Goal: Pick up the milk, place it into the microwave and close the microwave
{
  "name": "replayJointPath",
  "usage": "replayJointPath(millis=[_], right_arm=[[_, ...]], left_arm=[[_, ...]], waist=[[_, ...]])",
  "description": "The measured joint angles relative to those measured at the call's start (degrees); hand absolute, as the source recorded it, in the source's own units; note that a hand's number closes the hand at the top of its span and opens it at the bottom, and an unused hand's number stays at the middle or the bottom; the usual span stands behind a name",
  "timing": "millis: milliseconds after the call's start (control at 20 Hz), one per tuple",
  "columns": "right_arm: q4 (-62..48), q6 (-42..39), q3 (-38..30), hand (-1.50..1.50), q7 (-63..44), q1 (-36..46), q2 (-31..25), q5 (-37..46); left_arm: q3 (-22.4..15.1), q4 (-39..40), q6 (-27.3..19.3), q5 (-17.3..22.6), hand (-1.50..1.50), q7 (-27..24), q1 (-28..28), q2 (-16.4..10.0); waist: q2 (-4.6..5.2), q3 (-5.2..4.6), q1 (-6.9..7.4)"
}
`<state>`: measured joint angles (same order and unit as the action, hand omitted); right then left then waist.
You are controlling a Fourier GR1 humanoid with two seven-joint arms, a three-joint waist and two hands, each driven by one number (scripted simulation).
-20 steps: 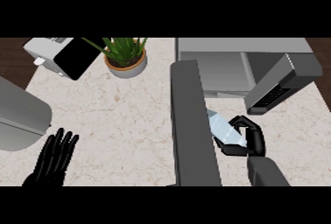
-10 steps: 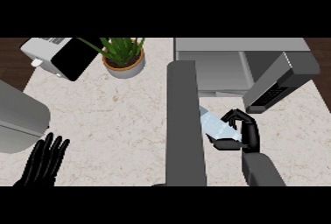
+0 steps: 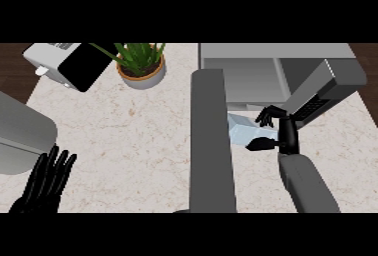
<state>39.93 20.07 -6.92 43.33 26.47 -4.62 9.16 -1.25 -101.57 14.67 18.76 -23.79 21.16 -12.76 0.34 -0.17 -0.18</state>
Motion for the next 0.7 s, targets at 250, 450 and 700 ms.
replayJointPath(millis=[250, 450, 700], right_arm=[[-8.1, 5.3, -0.3, 1.5, -3.8, 8.2, -1.3, 3.8], [-16.5, 10.8, -1.8, 1.5, -4.6, 14.7, -2.1, 6.0], [-23.8, 13.2, -4.0, 1.5, -5.6, 20.8, -5.4, 6.4]], left_arm=[[0.6, 1.0, 0.6, -0.6, -1.5, -0.4, -0.8, 0.3], [0.6, 2.5, 1.4, -0.8, -1.5, -0.6, -2.0, 0.5], [0.4, 3.2, 1.3, -0.9, -1.5, 0.6, -4.3, 1.0]], waist=[[0.28, 0.08, 0.7], [0.61, 0.17, 1.62], [0.8, 0.27, 2.77]])
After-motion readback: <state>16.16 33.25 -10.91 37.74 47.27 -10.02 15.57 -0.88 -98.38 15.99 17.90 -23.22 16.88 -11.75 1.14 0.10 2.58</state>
